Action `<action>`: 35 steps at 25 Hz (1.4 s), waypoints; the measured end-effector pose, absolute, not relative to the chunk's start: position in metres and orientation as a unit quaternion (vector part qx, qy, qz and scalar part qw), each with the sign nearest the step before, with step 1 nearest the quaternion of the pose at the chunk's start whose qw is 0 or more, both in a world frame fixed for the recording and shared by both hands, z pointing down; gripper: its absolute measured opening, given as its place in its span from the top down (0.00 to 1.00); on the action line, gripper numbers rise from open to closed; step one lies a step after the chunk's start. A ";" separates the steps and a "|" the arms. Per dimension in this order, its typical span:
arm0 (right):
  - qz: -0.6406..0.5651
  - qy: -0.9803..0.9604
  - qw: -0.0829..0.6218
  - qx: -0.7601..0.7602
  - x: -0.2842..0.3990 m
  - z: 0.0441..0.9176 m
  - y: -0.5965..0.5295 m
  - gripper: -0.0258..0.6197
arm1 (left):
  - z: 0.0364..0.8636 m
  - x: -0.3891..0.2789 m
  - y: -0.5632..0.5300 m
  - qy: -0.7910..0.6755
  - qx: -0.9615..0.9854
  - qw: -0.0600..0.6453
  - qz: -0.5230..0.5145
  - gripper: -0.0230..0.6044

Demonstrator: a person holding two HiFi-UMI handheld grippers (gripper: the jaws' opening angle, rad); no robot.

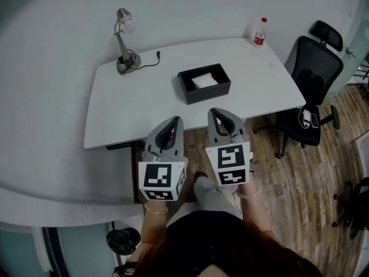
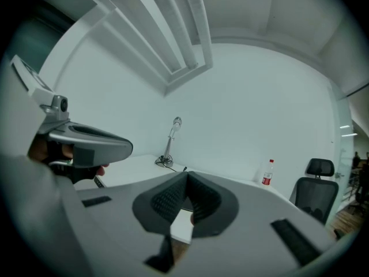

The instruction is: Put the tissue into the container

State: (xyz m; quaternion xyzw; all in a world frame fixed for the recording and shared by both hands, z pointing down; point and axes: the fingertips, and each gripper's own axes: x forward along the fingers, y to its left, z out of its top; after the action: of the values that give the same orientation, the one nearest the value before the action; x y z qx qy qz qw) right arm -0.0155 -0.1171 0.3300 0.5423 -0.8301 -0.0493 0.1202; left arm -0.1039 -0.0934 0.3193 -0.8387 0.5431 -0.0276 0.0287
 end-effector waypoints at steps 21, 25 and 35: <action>-0.073 -0.843 0.048 0.530 -0.005 0.298 -0.053 0.93 | 0.307 -0.087 -0.046 0.537 -0.843 0.040 -0.004 0.92; -0.086 -0.842 0.046 0.531 0.002 0.295 -0.047 0.93 | 0.305 -0.080 -0.043 0.539 -0.841 0.039 -0.003 0.92; -0.127 -0.834 0.033 0.536 0.038 0.277 -0.025 0.93 | 0.297 -0.055 -0.026 0.555 -0.831 0.035 -0.001 0.92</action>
State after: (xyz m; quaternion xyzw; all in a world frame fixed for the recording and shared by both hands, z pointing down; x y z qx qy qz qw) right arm 0.0380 -0.0248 0.2773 0.5358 -0.8341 -0.1269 0.0329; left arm -0.0549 -0.0256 0.2972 -0.8314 0.5546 -0.0011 0.0350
